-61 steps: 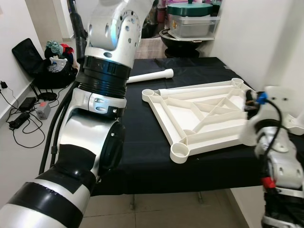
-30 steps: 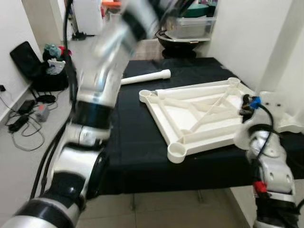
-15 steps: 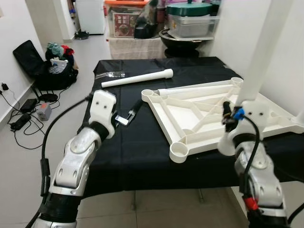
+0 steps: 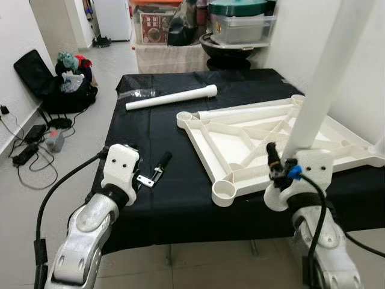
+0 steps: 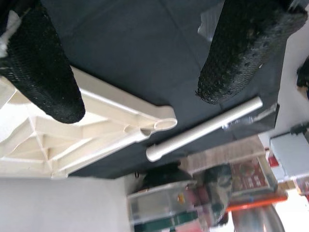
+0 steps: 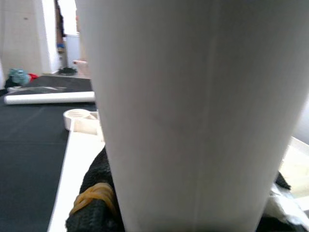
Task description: Building children table
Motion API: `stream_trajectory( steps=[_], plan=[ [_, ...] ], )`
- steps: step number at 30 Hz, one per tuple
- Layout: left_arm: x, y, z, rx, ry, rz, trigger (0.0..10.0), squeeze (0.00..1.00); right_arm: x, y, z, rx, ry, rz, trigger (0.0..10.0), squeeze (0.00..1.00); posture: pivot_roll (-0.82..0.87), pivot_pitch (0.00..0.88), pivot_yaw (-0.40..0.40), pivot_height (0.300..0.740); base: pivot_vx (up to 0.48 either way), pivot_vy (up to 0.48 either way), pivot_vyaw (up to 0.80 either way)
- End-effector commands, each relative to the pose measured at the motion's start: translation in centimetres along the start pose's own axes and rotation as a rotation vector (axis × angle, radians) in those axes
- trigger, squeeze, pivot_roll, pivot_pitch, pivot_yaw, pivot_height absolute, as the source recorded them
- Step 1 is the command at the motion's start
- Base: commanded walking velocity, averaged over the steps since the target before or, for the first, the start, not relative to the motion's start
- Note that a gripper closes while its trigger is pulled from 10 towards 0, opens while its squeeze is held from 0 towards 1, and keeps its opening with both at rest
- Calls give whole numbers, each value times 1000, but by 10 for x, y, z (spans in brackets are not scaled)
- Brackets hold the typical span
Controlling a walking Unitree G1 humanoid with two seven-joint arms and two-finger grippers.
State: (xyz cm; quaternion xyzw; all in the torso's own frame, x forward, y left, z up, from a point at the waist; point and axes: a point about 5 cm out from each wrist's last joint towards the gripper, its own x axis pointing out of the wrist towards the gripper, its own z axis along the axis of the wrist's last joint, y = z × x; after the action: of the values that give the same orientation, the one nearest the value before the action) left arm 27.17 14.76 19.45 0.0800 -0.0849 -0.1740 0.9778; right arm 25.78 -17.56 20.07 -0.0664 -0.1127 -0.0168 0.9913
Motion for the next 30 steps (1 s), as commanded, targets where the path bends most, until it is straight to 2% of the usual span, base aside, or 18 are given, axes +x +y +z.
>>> stream_trajectory(
  steps=[1, 3, 9, 22, 30],
  plan=[
    [-2, 0, -1, -11, -2, 3, 10000, 0, -1, 1, 6, -3, -35, 10, 10000, 0, 21, 0, -36, 740, 0, 0, 0],
    [1, 4, 3, -20, -27, 9, 10000, 0, 9, 7, 15, 13, -72, 37, 10000, 0, 18, 0, -32, 740, 257, 0, 0],
    [5, 6, 6, -16, -34, 17, 10000, 0, 18, 10, 25, 30, -115, 55, 10000, 0, 18, 0, -31, 740, 277, 0, 0],
    [8, -1, 5, -30, -41, 3, 10000, 0, 27, 14, 35, 79, -146, 77, 10000, 0, 8, 0, -35, 740, 297, 0, 0],
    [8, -6, 4, -45, -41, -3, 10000, 0, 28, 14, 33, 97, -133, 81, 10000, 0, 14, 0, -39, 740, 0, 0, 0]
  ],
)
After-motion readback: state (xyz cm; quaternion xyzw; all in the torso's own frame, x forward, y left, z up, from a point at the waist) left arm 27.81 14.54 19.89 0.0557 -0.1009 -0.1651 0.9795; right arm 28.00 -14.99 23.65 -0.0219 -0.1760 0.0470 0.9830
